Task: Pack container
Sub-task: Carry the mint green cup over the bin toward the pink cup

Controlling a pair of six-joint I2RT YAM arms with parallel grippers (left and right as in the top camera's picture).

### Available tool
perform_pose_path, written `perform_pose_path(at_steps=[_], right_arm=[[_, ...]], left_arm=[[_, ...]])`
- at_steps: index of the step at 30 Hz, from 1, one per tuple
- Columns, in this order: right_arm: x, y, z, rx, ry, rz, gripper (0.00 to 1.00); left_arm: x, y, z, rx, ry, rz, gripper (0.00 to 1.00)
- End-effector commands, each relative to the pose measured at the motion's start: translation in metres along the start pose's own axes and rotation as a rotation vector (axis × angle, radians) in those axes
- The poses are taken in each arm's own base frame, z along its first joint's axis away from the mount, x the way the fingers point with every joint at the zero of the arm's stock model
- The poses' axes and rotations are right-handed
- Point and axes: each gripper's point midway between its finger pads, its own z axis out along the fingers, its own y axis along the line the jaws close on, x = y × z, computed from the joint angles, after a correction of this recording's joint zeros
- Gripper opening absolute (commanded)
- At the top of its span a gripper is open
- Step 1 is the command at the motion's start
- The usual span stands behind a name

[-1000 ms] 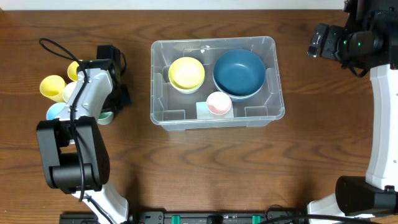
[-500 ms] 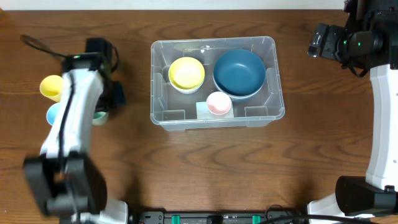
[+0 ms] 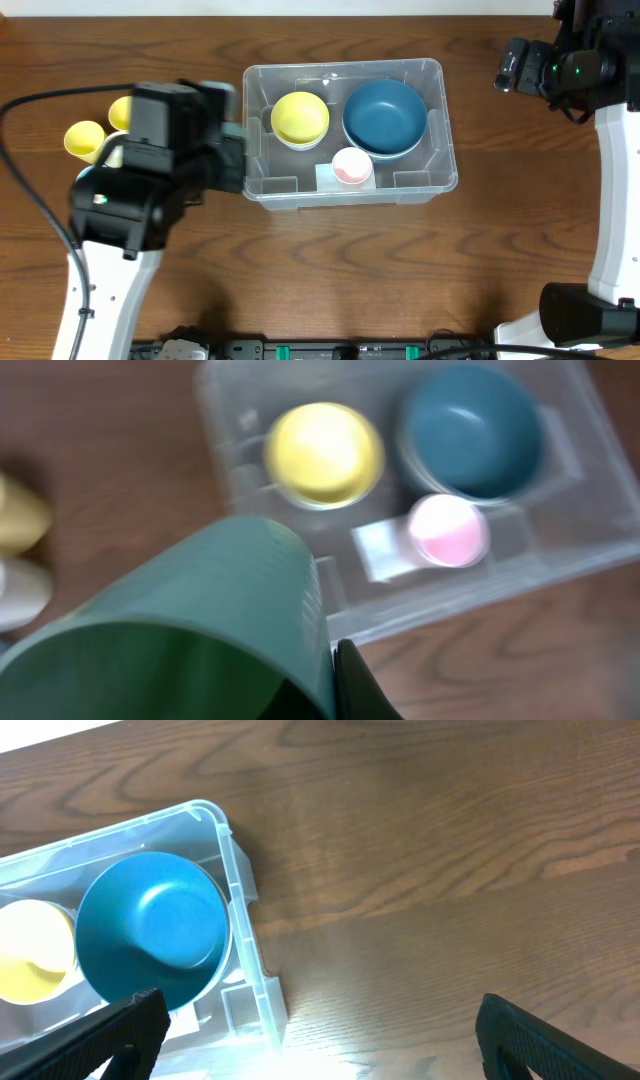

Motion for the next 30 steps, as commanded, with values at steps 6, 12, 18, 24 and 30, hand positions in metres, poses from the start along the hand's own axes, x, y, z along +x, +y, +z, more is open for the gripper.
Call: perform_pose_path(at_steps=[6,12,18,24,30], right_arm=[[0.0,-0.002,-0.003,0.0,-0.006,0.02,0.99],[0.0,-0.002,-0.003,0.001,-0.006,0.02,0.99],[0.0,-0.002,-0.003,0.0,-0.006,0.02,0.99],[0.0,-0.002,-0.003,0.001,-0.006,0.02,0.99],[0.0,-0.002,-0.003,0.0,-0.006,0.02,0.99]], left_arm=[[0.006,-0.08,0.056,0.17,0.095,0.298,0.06],[0.02,-0.113,0.107,0.218,0.17,0.446,0.06],[0.02,-0.12,0.13,0.225,0.177,0.485,0.06],[0.01,-0.123,0.133,0.23,0.133,0.498,0.06],[-0.006,-0.112,0.12,0.143,0.118,0.492,0.06]])
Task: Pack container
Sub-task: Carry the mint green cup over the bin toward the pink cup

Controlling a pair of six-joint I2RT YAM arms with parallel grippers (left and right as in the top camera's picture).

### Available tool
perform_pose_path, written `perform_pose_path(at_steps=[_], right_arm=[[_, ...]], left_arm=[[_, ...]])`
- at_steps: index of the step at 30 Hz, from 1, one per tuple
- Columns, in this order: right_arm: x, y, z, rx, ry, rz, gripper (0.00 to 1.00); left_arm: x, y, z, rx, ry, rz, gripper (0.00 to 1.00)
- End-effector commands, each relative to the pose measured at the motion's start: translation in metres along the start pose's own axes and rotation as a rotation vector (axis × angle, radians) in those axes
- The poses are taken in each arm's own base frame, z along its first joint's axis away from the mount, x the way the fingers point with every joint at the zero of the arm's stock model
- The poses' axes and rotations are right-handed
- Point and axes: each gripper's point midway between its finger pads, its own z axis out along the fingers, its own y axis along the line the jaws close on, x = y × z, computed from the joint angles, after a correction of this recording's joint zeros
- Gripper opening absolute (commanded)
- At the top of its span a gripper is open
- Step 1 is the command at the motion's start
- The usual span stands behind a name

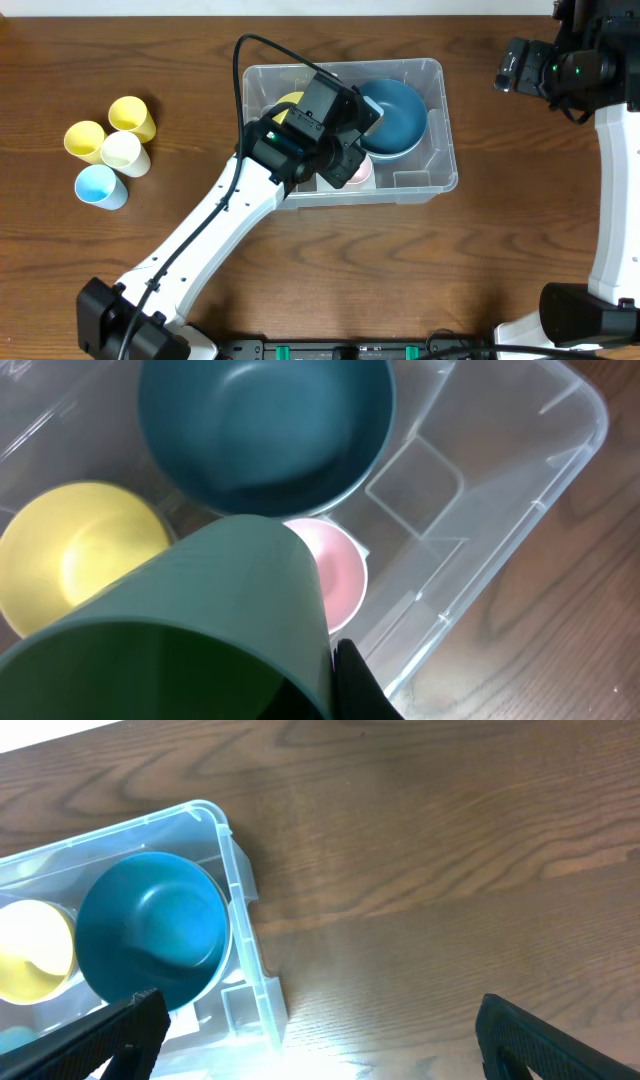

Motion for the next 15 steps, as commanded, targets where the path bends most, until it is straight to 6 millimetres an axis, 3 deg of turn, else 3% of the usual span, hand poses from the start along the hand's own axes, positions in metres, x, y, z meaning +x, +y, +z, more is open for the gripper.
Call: perform_pose_path(at_steps=[1,6,9,12,15], right_arm=[[-0.001,-0.002,-0.003,0.001,-0.007,0.019,0.99],[-0.001,-0.002,-0.003,0.001,-0.007,0.019,0.99],[-0.001,-0.002,-0.003,0.001,-0.007,0.019,0.99],[-0.001,-0.002,-0.003,0.001,-0.007,0.02,0.99],[-0.001,-0.002,-0.003,0.001,-0.007,0.019,0.99]], left_arm=[[-0.018,0.014,-0.025,-0.088,-0.028,0.016,0.06],[-0.035,0.016,-0.069,-0.129,-0.046,0.012,0.06],[-0.043,0.015,-0.083,-0.13,-0.072,-0.001,0.06],[-0.043,0.015,-0.08,-0.126,-0.064,-0.001,0.06],[-0.04,0.008,-0.062,-0.066,-0.026,-0.003,0.06]])
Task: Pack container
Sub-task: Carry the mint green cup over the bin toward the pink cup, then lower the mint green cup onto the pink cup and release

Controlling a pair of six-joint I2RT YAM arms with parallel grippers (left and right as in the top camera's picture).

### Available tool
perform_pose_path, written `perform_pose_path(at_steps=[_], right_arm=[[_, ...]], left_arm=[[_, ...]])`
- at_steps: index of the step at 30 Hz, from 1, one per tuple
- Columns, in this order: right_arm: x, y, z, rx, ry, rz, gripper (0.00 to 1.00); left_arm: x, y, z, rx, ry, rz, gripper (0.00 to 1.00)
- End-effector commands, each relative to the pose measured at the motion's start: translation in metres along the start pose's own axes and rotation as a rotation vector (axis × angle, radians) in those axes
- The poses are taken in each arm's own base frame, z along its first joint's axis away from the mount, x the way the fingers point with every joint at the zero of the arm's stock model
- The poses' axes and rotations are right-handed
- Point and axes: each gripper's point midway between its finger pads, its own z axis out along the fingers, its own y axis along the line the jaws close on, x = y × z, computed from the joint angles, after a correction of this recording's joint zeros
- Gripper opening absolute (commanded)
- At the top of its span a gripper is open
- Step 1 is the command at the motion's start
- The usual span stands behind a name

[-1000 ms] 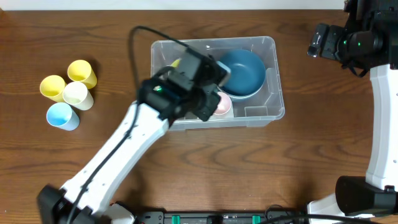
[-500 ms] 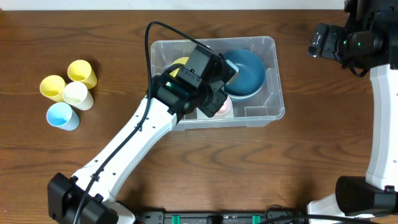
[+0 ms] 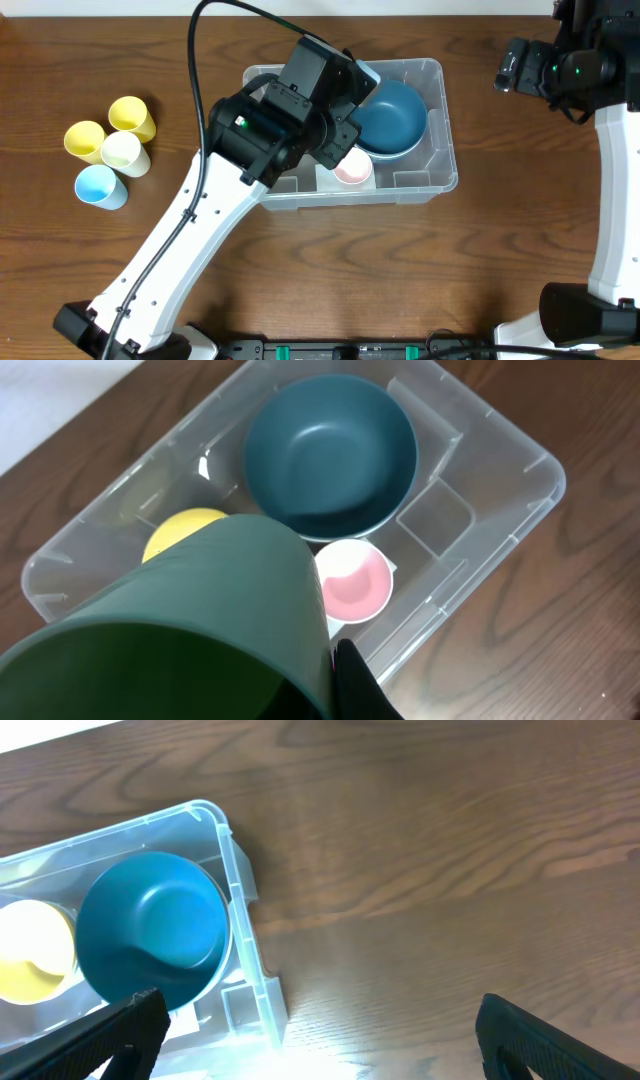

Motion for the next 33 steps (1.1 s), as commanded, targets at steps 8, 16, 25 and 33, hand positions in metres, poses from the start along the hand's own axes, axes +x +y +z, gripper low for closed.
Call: perform_pose_path(at_steps=[8,16,25,33], right_arm=[[0.0,-0.002,-0.003,0.001,-0.006,0.019,0.99],[0.0,-0.002,-0.003,0.001,-0.006,0.019,0.99],[0.0,-0.002,-0.003,0.001,-0.006,0.02,0.99],[0.0,-0.002,-0.003,0.001,-0.006,0.02,0.99]], left_arm=[[0.027,-0.029,0.071,0.1,0.21,0.058,0.06],[0.049,-0.035,0.084,0.118,0.315,0.065,0.06],[0.057,-0.043,0.098,0.137,0.359,0.075,0.06],[0.067,-0.05,0.117,0.147,0.41,0.086,0.06]])
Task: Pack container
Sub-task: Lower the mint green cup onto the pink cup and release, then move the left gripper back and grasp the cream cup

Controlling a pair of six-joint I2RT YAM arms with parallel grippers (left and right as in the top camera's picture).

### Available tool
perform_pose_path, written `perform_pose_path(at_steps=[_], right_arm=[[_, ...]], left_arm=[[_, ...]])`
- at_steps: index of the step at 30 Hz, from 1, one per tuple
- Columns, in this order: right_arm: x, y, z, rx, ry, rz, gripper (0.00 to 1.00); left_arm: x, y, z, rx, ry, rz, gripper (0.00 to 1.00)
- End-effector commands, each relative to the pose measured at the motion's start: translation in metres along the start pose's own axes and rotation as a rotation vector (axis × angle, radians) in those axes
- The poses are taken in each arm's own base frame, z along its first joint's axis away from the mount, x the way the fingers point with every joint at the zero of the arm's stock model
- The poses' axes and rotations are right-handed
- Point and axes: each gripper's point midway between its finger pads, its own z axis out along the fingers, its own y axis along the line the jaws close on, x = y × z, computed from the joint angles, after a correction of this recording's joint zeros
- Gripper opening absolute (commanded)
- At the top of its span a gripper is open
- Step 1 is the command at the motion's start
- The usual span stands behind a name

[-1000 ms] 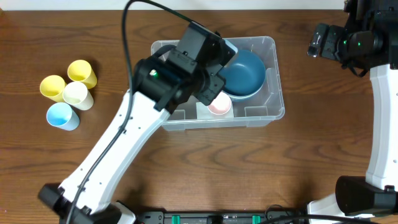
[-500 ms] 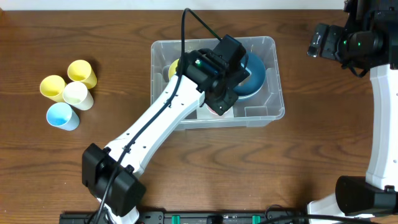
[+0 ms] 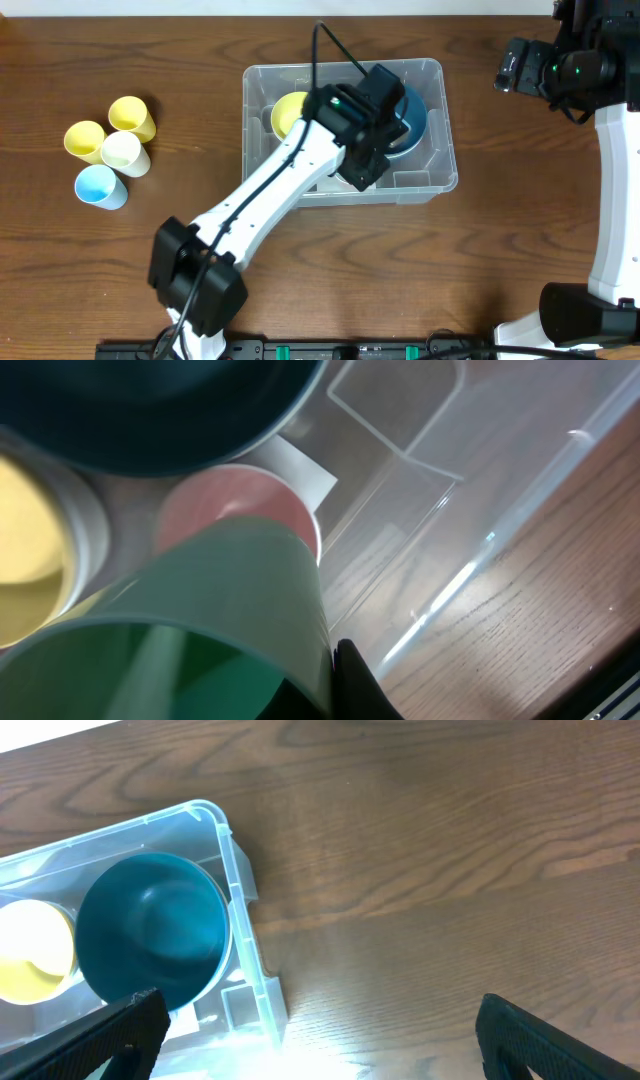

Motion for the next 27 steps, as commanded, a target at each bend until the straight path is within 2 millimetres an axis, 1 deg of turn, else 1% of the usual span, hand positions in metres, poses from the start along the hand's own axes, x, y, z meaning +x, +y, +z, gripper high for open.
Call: perform_pose_path(at_steps=[1,6,7,8,9,11,13,15,16,18,20,21,22,25,27], right_arm=[[0.0,-0.002,-0.003,0.001,-0.006,0.019,0.99],[0.0,-0.002,-0.003,0.001,-0.006,0.019,0.99],[0.0,-0.002,-0.003,0.001,-0.006,0.019,0.99],[0.0,-0.002,-0.003,0.001,-0.006,0.02,0.99],[0.0,-0.002,-0.003,0.001,-0.006,0.019,0.99],[0.0,-0.002,-0.003,0.001,-0.006,0.019,0.99],[0.0,-0.002,-0.003,0.001,-0.006,0.019,0.99],[0.0,-0.002,-0.003,0.001,-0.006,0.019,0.99],[0.0,-0.002,-0.003,0.001,-0.006,0.02,0.99],[0.0,-0.002,-0.003,0.001,-0.006,0.02,0.99],[0.0,-0.002,-0.003,0.001,-0.006,0.02,0.99],[0.0,-0.002,-0.003,0.001,-0.006,0.019,0.99],[0.0,-0.002,-0.003,0.001,-0.006,0.02,0.99],[0.0,-0.002,-0.003,0.001,-0.006,0.019,0.99],[0.0,-0.002,-0.003,0.001,-0.006,0.02,0.99]], left_arm=[[-0.001,0.0,0.002,0.002,0.004,0.01,0.06],[-0.002,0.001,0.002,0.002,0.001,0.009,0.06],[-0.002,0.001,0.002,0.001,-0.001,0.01,0.11],[-0.003,0.001,0.002,0.0,-0.004,0.01,0.23],[-0.004,0.001,0.002,0.0,-0.008,0.01,0.32],[-0.005,0.002,0.002,-0.008,-0.013,0.011,0.46],[-0.006,0.003,0.002,-0.009,-0.016,0.011,0.5],[-0.007,0.005,0.002,-0.018,-0.019,0.01,0.52],[-0.007,0.008,0.002,-0.035,-0.02,0.008,0.53],[-0.006,0.017,-0.003,-0.075,-0.021,-0.006,0.53],[-0.003,0.025,-0.018,-0.096,-0.025,-0.034,0.53],[0.0,0.03,-0.032,-0.101,-0.036,-0.058,0.53],[0.001,0.033,-0.04,-0.105,-0.044,-0.075,0.53],[0.007,0.056,-0.087,-0.14,-0.116,-0.174,0.54],[0.014,0.076,-0.121,-0.169,-0.193,-0.259,0.57]])
